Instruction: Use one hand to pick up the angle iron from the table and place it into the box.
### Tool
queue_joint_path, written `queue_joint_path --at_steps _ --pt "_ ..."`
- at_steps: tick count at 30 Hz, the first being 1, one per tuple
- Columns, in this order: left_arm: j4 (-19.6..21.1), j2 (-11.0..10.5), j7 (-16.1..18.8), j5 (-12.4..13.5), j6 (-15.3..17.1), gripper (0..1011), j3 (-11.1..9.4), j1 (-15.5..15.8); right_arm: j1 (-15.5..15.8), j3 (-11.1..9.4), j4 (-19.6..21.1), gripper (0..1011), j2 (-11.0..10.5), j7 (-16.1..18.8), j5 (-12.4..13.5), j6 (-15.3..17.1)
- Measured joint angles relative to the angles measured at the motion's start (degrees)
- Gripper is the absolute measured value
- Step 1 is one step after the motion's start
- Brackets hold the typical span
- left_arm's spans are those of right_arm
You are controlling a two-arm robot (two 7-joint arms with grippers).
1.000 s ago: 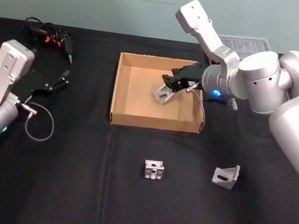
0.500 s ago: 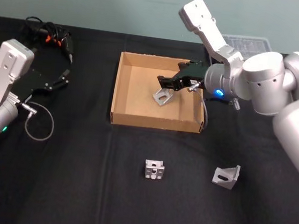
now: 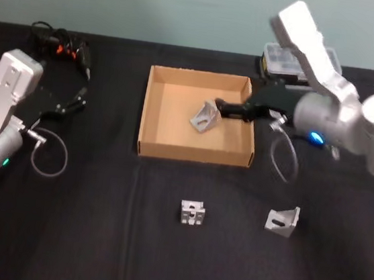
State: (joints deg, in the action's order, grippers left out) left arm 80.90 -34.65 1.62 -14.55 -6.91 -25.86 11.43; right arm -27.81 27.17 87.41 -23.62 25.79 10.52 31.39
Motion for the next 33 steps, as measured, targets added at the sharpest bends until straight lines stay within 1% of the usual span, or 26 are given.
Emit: queue_joint_path --at_steps 1,2,4,5,7,8,9,10,13,14,16,17,19,20,22,23,25,26,30,33 --pt "0.0 0.0 0.0 0.0 0.0 1000 0.0 0.0 1.2 -0.6 1.7 1004 -0.9 0.2 0.4 -0.2" --pt "0.0 0.0 0.0 0.0 0.0 1000 0.0 0.0 4.0 -1.9 5.2 1004 -3.0 0.6 1.3 -0.4" --pt "0.0 0.0 0.0 0.0 0.0 1000 0.0 0.0 6.3 -3.2 8.0 1004 -4.7 0.9 2.2 -0.5" --pt "0.0 0.0 0.0 0.0 0.0 1000 0.0 0.0 9.0 -4.6 10.8 1004 -6.4 0.9 3.3 -0.6" --pt "0.0 0.0 0.0 0.0 0.0 1000 0.0 0.0 11.6 -5.9 13.3 1004 -8.1 0.9 4.3 -0.9" --pt "0.0 0.0 0.0 0.0 0.0 1000 0.0 0.0 14.1 -7.2 15.5 1004 -9.7 1.0 5.2 -1.4" --pt "0.0 0.0 0.0 0.0 0.0 1000 0.0 0.0 15.4 -7.9 16.6 1004 -10.4 1.0 5.7 -1.7" --pt "0.0 0.0 0.0 0.0 0.0 1000 0.0 0.0 17.9 -9.2 18.3 1004 -12.0 1.3 6.7 -2.7" --pt "0.0 0.0 0.0 0.0 0.0 1000 0.0 0.0 21.1 -10.6 20.0 1004 -14.4 2.7 8.1 -5.1" --pt "0.0 0.0 0.0 0.0 0.0 1000 0.0 0.0 23.0 -11.2 20.7 1004 -16.2 4.0 8.6 -7.4" --pt "0.0 0.0 0.0 0.0 0.0 1000 0.0 0.0 24.7 -11.8 21.0 1004 -17.9 5.3 9.2 -9.7" --pt "0.0 0.0 0.0 0.0 0.0 1000 0.0 0.0 26.4 -12.6 21.0 1004 -19.3 6.6 10.0 -11.9" --pt "0.0 0.0 0.0 0.0 0.0 1000 0.0 0.0 27.7 -13.2 20.8 1004 -20.4 7.6 10.7 -13.9" --pt "0.0 0.0 0.0 0.0 0.0 1000 0.0 0.0 29.0 -13.7 20.4 1004 -21.4 8.3 11.2 -15.8" --pt "0.0 0.0 0.0 0.0 0.0 1000 0.0 0.0 30.2 -14.4 19.8 1004 -22.2 9.1 11.9 -17.9" --pt "0.0 0.0 0.0 0.0 0.0 1000 0.0 0.0 31.3 -15.0 18.9 1004 -23.0 9.8 12.6 -20.0" --pt "0.0 0.0 0.0 0.0 0.0 1000 0.0 0.0 32.1 -15.4 18.0 1004 -23.6 10.5 13.1 -21.8" --pt "0.0 0.0 0.0 0.0 0.0 1000 0.0 0.0 32.8 -15.7 17.0 1004 -24.3 11.3 13.5 -23.6" --pt "0.0 0.0 0.0 0.0 0.0 1000 0.0 0.0 33.8 -15.6 14.2 1004 -25.6 13.4 14.2 -27.7" --pt "0.0 0.0 0.0 0.0 0.0 1000 0.0 0.0 34.0 -15.0 12.0 1004 -26.5 15.1 14.4 -30.1"
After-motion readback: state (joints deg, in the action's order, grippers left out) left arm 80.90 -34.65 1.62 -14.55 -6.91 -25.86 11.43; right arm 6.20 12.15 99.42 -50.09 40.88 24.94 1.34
